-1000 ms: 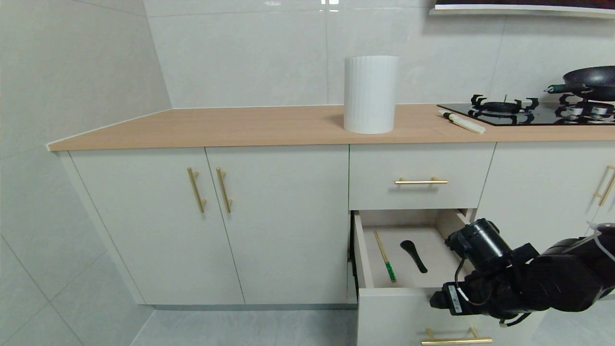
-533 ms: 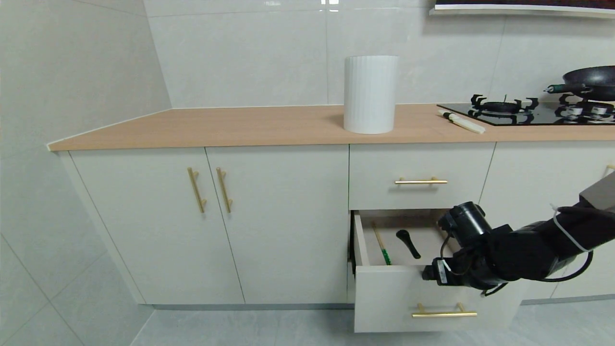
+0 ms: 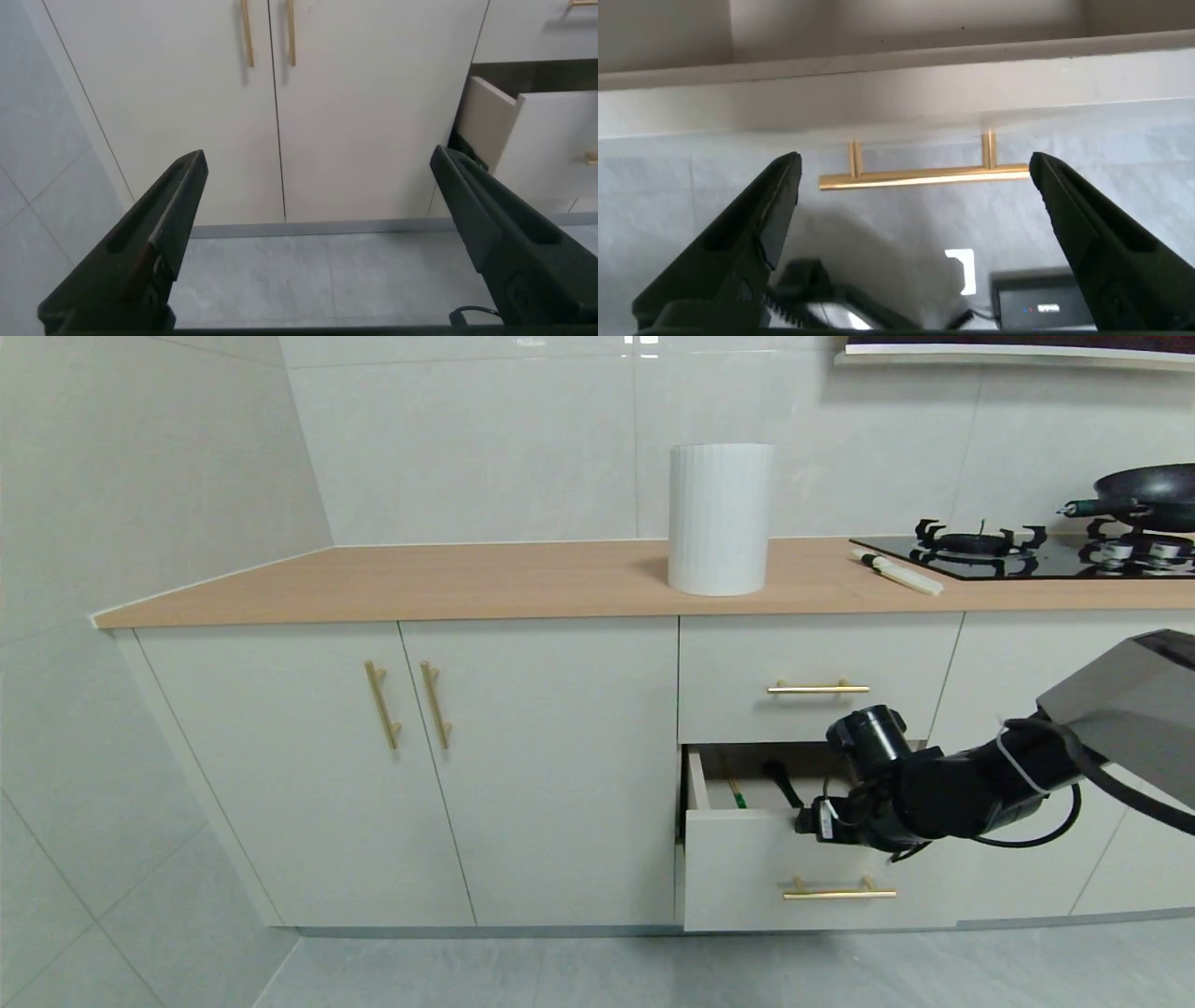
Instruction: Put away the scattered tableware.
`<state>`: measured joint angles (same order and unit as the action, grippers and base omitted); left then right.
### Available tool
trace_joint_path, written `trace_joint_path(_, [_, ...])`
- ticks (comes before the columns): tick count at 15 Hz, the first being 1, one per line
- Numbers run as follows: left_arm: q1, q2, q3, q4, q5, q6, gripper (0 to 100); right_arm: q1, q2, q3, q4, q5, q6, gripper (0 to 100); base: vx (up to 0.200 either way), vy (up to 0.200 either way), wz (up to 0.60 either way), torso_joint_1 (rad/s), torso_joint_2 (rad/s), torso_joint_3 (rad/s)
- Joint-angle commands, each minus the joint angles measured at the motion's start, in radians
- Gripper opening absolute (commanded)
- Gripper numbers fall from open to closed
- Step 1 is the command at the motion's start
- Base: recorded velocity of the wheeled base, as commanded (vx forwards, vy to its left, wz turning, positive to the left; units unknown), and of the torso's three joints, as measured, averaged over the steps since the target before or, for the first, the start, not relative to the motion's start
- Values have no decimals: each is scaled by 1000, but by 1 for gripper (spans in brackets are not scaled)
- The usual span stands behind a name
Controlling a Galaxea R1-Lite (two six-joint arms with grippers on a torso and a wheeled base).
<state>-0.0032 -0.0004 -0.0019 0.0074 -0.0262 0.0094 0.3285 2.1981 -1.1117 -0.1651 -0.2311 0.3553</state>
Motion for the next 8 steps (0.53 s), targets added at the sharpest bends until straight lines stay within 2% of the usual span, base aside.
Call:
trace_joint_path(1, [0,0,0,0,0,0,100,-17,78,-19,-93,-1,1,100,0,0,0,0,0,0])
trace_joint_path(2, [0,0,0,0,0,0,100,-17,78,-19,-93,-1,1,100,0,0,0,0,0,0])
trace_joint_path(3, [0,0,-1,0,0,0,100,-25,106,-16,-172,1,-1,100,0,0,0,0,0,0])
trace_joint_path(8, [0,0,-1,0,0,0,100,-105,209,-45,-350,-4,-3,100,0,0,0,0,0,0])
